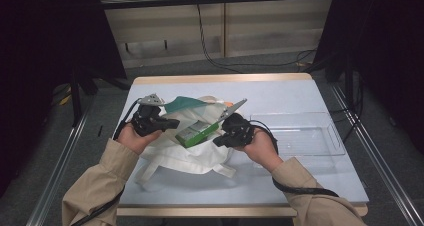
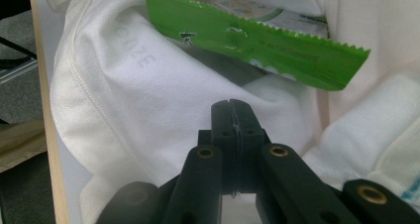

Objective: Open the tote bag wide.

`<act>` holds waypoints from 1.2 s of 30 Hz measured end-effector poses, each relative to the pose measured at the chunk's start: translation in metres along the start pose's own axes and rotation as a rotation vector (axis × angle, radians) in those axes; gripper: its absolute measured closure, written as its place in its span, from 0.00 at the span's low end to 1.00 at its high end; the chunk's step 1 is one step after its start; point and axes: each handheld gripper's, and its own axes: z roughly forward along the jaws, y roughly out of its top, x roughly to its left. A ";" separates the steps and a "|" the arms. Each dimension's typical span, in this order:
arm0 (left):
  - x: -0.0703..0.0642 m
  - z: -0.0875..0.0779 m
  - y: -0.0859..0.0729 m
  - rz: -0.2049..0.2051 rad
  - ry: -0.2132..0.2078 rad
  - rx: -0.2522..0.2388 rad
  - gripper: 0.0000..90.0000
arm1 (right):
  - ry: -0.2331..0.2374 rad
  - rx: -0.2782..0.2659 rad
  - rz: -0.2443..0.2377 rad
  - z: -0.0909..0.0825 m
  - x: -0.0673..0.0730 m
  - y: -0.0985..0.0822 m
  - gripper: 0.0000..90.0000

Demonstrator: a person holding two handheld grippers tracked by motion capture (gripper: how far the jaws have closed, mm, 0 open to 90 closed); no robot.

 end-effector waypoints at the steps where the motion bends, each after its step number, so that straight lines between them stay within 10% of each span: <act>1: 0.000 0.000 0.000 0.000 -0.001 -0.001 1.00 | 0.000 0.003 -0.004 0.001 0.000 0.001 1.00; 36: 0.005 0.002 0.004 -0.009 -0.003 -0.007 1.00 | 0.020 0.009 -0.036 0.023 0.009 0.014 0.98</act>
